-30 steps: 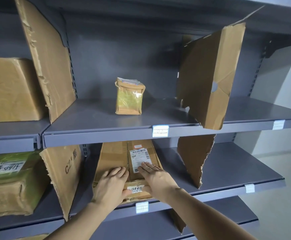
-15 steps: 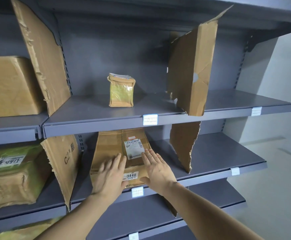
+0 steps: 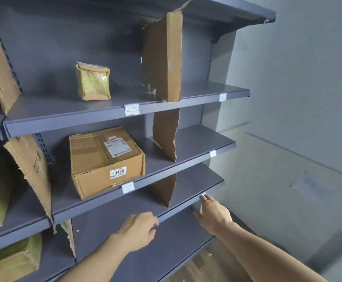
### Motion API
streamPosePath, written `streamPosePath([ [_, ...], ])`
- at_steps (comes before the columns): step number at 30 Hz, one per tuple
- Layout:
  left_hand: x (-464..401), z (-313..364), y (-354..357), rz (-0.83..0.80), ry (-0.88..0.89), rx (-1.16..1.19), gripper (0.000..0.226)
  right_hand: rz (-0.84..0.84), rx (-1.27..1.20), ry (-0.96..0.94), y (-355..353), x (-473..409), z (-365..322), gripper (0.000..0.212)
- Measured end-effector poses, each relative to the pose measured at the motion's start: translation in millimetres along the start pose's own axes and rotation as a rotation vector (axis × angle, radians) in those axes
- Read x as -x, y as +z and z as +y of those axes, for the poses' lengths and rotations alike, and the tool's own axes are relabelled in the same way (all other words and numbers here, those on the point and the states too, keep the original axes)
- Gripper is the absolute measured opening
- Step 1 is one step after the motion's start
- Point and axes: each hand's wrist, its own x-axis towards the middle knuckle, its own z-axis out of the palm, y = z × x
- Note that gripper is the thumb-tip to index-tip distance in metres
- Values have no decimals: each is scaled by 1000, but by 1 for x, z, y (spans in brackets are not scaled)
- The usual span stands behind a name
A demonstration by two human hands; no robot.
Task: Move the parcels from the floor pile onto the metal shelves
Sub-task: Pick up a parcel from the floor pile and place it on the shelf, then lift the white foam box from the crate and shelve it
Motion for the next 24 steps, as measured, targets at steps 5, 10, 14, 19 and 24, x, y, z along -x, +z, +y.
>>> streamPosePath([
  [5,-19,49,46,-217,61,15,36,-67,-26,228,7,58,90,41],
  [10,-63,127,82,-337,184,67,46,-59,-65,527,-5,117,190,29],
  [14,-100,207,108,-368,312,-4,46,-22,-135,703,-4,161,263,39],
  [19,-150,331,150,-355,481,-51,46,1,-198,812,2,206,357,45],
  [24,-182,440,198,-383,584,-86,44,-103,-253,888,12,247,450,55],
])
